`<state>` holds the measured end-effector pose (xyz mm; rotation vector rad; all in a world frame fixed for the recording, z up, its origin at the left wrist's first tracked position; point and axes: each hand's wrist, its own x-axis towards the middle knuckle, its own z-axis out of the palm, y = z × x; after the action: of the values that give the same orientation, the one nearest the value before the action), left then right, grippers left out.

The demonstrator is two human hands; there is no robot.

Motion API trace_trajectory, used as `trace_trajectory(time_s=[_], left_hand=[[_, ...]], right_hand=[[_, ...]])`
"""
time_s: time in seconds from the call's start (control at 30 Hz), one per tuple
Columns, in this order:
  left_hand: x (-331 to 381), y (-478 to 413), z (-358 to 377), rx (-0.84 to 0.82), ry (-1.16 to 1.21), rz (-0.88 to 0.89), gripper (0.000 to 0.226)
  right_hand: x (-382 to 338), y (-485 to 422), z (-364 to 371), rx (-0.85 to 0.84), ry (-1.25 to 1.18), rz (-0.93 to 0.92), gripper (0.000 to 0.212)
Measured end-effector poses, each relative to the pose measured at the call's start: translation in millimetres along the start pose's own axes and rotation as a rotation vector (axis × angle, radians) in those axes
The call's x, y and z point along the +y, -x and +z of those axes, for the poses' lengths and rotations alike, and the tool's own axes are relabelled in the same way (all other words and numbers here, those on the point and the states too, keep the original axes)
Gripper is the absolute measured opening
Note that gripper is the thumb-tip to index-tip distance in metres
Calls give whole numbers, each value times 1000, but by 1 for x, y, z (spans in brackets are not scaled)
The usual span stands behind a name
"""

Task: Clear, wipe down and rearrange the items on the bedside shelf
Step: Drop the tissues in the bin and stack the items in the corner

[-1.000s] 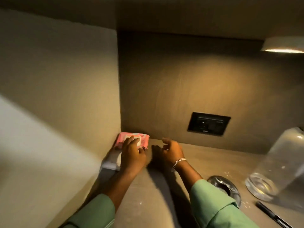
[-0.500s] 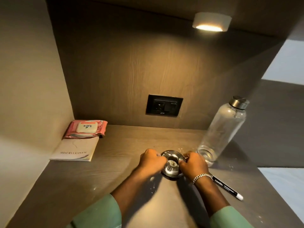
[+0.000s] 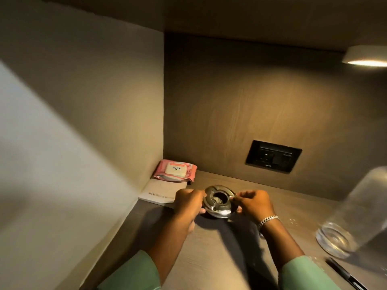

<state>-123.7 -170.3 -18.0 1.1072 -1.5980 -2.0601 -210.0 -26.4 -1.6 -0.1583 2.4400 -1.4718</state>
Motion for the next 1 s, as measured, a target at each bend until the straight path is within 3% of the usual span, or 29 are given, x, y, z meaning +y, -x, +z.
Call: trace_trajectory(time_s=[0.1,0.23,0.37,0.5,0.57,0.7,0.8,0.93,1.0], left_hand=[[18,-19,-39,185,-91,147,16],[24,-34,-87,360,-394,324,27],[5,-28,-95,403,-447,351,16],[-24,-5,-83,461,-606,565,37],[-40,11,-76,367,-656,719,43],[-59,44,-39,22,-784,786,38],[-65,65,18,-270,-624,792,33],[-73,91,101,-570,-573,787,34],[-79,102,136,-712,-644,736,33]], right_hand=[[-24,-5,50,-76,-117,-16,21],[-47,-4,115,-163,-229,28,14],[-51,-1,152,-85,-122,-7,7],[-39,7,136,-36,-199,-3,10],[-25,12,107,-8,-260,-25,10],[19,30,17,135,-114,-143,13],[60,56,-60,351,11,-171,13],[116,96,-147,711,269,-93,15],[139,110,-179,730,486,3,19]])
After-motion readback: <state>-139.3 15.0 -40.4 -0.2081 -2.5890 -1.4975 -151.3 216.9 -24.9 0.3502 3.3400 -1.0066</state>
